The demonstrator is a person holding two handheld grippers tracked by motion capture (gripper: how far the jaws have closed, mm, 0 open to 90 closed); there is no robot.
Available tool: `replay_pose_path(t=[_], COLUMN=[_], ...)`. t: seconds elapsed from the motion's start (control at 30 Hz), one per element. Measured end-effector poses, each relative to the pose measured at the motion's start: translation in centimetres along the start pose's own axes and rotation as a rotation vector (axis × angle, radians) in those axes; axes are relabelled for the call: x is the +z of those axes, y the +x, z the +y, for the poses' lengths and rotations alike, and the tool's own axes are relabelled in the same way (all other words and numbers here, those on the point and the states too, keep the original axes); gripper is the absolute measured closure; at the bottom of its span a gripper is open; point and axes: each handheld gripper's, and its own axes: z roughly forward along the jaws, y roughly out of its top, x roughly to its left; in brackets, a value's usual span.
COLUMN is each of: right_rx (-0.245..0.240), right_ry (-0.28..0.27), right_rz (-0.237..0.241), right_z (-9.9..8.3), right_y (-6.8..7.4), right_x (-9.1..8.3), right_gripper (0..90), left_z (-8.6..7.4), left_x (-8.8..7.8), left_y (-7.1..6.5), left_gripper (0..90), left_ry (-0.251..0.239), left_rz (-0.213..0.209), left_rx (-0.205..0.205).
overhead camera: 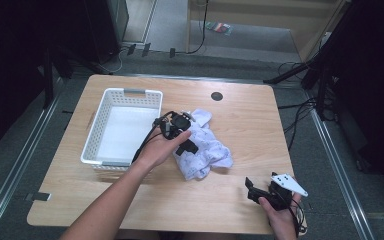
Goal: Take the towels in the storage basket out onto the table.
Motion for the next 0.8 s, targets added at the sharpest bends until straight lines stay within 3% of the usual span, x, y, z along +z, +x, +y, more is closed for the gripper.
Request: replay_pose_path(t=[0.2, 0.3, 0.37, 0.43, 0.53, 0.7, 0.8], right_rx=[0.0, 0.001, 0.001, 0.001, 0.002, 0.002, 0.002], right_ry=[0.002, 0.003, 0.006, 0.007, 0.008, 0.011, 0.013], right_rz=[-0.003, -0.001, -0.003, -0.003, -0.004, -0.007, -0.007], right_z=[0.0, 0.0, 0.0, 0.0, 0.0, 0.0, 0.0], right_y=[0.0, 0.0, 0.0, 0.0, 0.0, 0.1, 0.0], right_x=[0.0, 0.0, 0.0, 0.1, 0.1, 0.1, 0.1], right_gripper=[2.2, 2.2, 2.2, 2.3, 2.3, 2.3, 2.3], left_z=[-1.7, -2.7, -3.3, -3.7, -4.4, -5.5, -6.5], left_x=[-1.7, -2.3, -2.9, -3.5, -4.5, -6.1, -6.9], left_y=[1.1, 1.6, 1.9, 2.1, 2.3, 2.9, 3.9], left_gripper=[0.0, 0.0, 0.0, 0.0, 0.0, 0.0, 0.0], left_ry=[-0.039, -0.05, -0.074, -0.09, -0.127, -0.165, -0.176], left_rz=[-0.004, 0.008, -0.012, 0.003, -0.021, -0.01, 0.009], left_rx=[-0.027, -0.027, -0.032, -0.027, -0.025, -0.03, -0.049])
